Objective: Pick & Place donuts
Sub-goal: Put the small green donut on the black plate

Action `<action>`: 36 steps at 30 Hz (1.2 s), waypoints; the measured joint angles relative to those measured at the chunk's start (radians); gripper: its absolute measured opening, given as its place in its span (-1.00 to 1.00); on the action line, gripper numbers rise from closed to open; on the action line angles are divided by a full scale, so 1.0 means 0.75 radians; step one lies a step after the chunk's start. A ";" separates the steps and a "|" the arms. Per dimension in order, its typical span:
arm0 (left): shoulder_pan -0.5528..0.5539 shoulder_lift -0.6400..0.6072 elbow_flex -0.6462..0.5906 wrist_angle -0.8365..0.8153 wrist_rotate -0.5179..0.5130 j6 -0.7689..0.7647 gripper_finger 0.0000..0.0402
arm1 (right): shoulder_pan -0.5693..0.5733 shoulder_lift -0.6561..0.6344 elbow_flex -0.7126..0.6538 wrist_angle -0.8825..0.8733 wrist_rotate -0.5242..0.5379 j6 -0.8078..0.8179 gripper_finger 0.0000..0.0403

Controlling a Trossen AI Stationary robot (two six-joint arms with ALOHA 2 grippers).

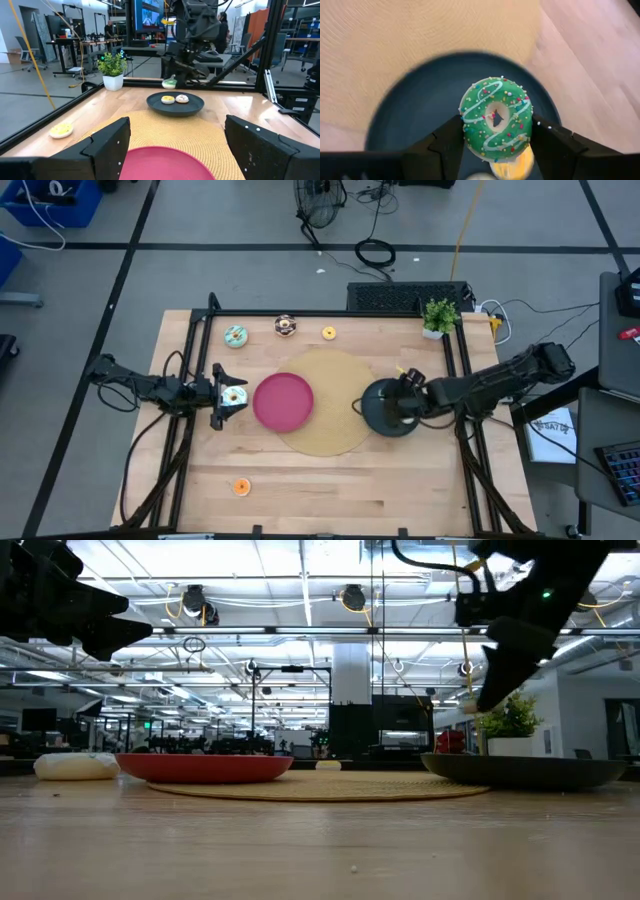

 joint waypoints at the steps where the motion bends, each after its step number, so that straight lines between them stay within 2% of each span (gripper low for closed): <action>1: 0.000 0.000 0.000 0.000 0.000 0.000 0.59 | -0.022 0.000 -0.011 0.050 -0.024 -0.034 -0.03; 6: 0.000 0.000 0.000 0.000 0.000 0.000 0.59 | -0.116 0.000 -0.088 0.211 -0.131 -0.152 -0.03; 15: -0.001 0.000 0.000 0.000 0.000 0.000 0.59 | -0.233 0.000 -0.222 0.306 -0.140 -0.185 -0.03; 26: 0.000 0.000 0.000 0.000 0.000 0.000 0.59 | -0.266 0.000 -0.319 0.478 -0.141 -0.215 -0.03; 29: 0.000 0.000 0.000 0.000 0.000 -0.001 0.59 | -0.267 0.000 -0.343 0.533 -0.181 -0.219 -0.03; 36: 0.000 0.000 -0.001 0.000 0.000 0.000 0.59 | -0.266 0.000 -0.363 0.550 -0.212 -0.219 -0.03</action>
